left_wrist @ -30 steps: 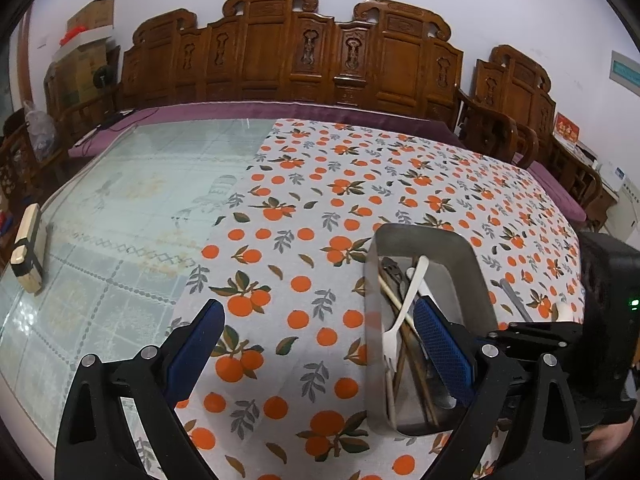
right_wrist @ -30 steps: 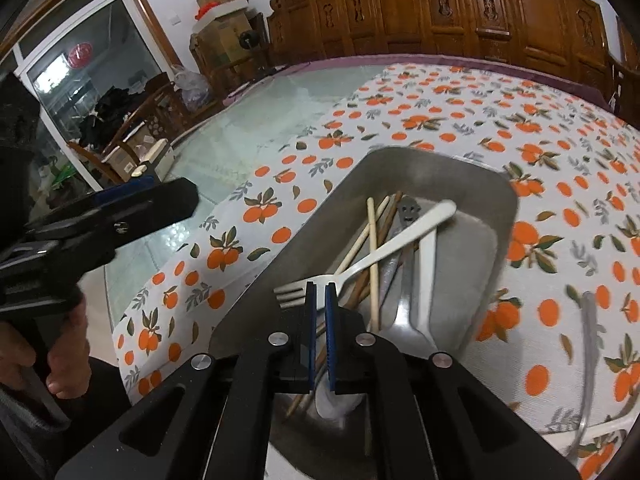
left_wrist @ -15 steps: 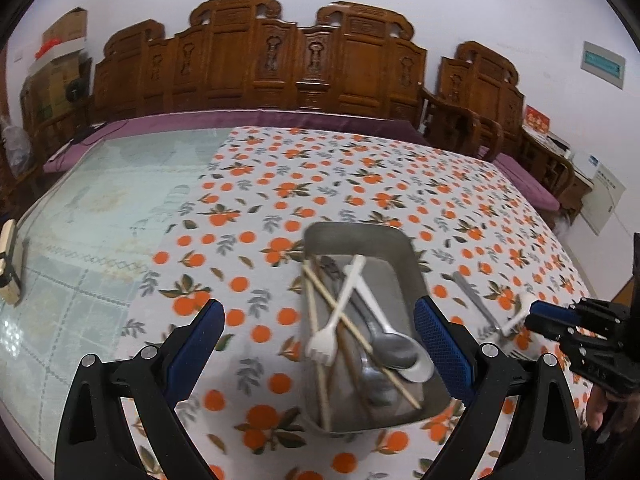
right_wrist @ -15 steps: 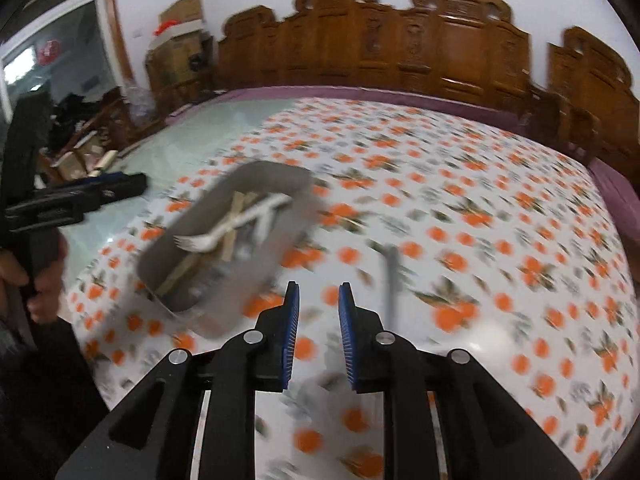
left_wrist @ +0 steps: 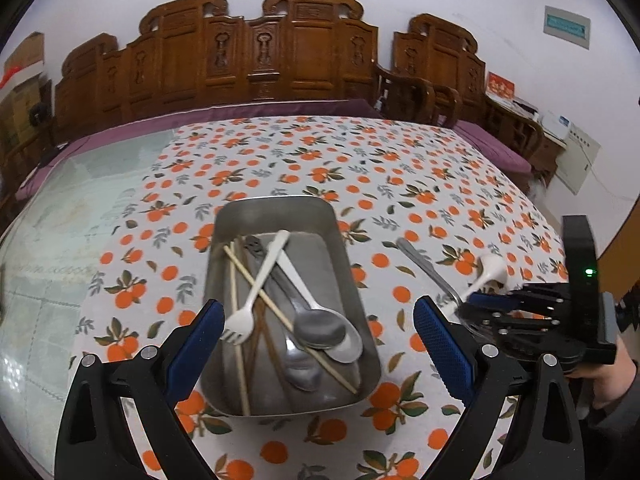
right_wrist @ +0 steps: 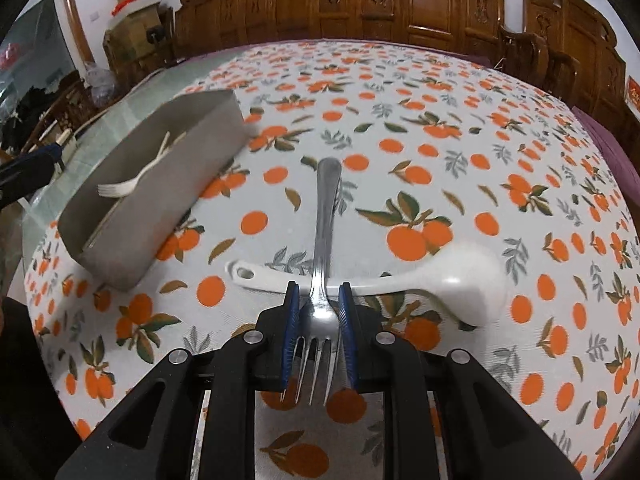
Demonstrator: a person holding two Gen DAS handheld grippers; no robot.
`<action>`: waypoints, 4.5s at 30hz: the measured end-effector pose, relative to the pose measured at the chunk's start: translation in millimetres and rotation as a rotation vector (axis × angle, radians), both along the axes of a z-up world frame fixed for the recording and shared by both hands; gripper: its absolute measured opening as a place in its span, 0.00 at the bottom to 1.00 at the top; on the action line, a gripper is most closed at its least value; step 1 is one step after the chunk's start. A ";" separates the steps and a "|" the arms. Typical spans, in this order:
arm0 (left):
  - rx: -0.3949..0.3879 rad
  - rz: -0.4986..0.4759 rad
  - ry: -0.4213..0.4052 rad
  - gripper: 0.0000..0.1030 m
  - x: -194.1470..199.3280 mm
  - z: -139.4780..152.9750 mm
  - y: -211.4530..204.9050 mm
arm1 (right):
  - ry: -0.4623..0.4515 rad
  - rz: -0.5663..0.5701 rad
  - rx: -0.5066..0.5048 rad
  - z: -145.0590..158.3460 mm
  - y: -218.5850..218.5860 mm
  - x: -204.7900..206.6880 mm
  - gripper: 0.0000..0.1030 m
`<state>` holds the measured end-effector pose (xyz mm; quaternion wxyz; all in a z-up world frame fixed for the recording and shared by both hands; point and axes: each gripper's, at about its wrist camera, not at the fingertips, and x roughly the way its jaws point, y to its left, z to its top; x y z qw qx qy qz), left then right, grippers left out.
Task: Organize utensils
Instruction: 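Grasp the metal fork beside the white spoon with the right tool, then grasp the white plastic spoon with the left tool while the right tool holds the metal fork, then carry the white spoon into the tray and open the left tool while the right tool carries the fork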
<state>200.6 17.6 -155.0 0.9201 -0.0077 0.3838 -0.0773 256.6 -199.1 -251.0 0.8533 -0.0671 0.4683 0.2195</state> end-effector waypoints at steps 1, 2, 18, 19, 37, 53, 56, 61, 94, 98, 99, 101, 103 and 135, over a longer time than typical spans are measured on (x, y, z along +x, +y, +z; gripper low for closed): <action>0.001 -0.004 0.003 0.89 -0.1 -1.1 -2.0 | -0.001 -0.003 -0.003 -0.3 1.2 1.6 0.21; 0.003 -0.008 0.004 0.89 -0.4 -1.9 -3.8 | -0.001 -0.008 -0.004 -0.3 2.0 3.6 0.21; 0.021 -0.033 -0.003 0.89 -3.9 -2.8 -18.8 | 0.009 -0.004 -0.071 1.3 5.7 3.9 0.08; 0.021 -0.036 -0.003 0.89 -4.1 -2.8 -19.7 | 0.012 -0.001 -0.071 1.4 4.3 0.6 0.08; 0.023 -0.051 -0.005 0.89 -6.3 -0.3 -22.8 | -0.009 0.025 -0.105 0.1 14.8 9.2 0.14; 0.031 -0.103 -0.016 0.89 -8.7 5.6 -50.8 | -0.061 -0.047 -0.001 31.6 -43.7 4.2 0.08; 0.037 -0.123 -0.010 0.89 -3.9 6.2 -62.5 | -0.065 -0.102 -0.002 32.6 -69.6 10.7 0.08; 0.074 -0.163 0.007 0.89 6.8 2.3 -84.9 | -0.042 -0.182 -0.042 19.5 -103.9 23.9 0.08; 0.162 -0.383 0.236 0.14 97.3 -79.0 -202.8 | 0.007 -0.244 -0.055 0.3 -139.9 39.0 0.09; 0.138 -0.382 0.226 0.04 95.3 -73.3 -201.3 | 0.000 -0.243 -0.063 0.1 -138.8 39.5 0.09; 0.131 -0.379 0.228 0.03 94.5 -71.4 -200.3 | 0.000 -0.243 -0.061 0.0 -138.6 39.6 0.09; 0.114 -0.372 0.224 0.03 91.6 -65.8 -196.6 | 0.002 -0.245 -0.060 0.1 -138.1 39.9 0.09; 0.110 -0.365 0.214 0.03 88.6 -60.8 -193.8 | 0.000 -0.244 -0.065 -0.1 -137.4 40.3 0.09; 0.067 -0.119 0.124 0.03 69.0 4.7 -64.2 | -0.110 -0.107 0.015 40.4 -79.2 10.5 0.08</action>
